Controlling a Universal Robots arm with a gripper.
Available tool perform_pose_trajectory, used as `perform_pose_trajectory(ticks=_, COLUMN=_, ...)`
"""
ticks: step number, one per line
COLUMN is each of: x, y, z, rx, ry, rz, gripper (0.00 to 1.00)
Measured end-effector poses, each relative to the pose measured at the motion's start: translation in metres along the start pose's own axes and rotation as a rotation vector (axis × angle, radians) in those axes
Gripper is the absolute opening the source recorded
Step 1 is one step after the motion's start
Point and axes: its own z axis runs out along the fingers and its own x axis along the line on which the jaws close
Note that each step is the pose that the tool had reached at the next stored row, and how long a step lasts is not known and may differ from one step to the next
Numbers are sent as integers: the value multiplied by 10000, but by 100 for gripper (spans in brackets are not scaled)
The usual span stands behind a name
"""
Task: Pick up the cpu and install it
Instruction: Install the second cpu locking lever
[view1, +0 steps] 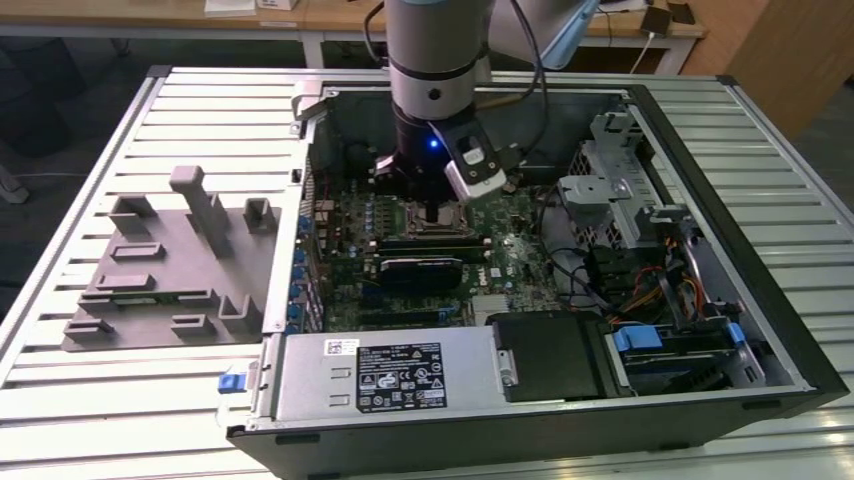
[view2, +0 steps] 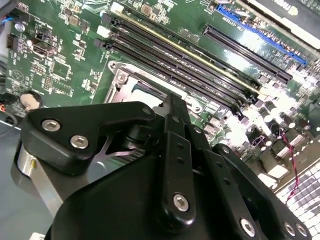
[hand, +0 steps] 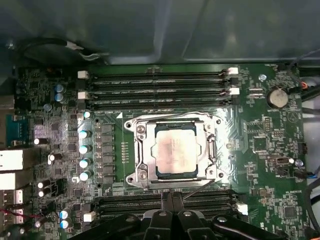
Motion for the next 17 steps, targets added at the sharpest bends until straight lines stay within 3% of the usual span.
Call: perform_pose_trajectory(ticks=17, x=96, y=-41, z=89, rx=-34, ry=40, rz=-599, gripper=11)
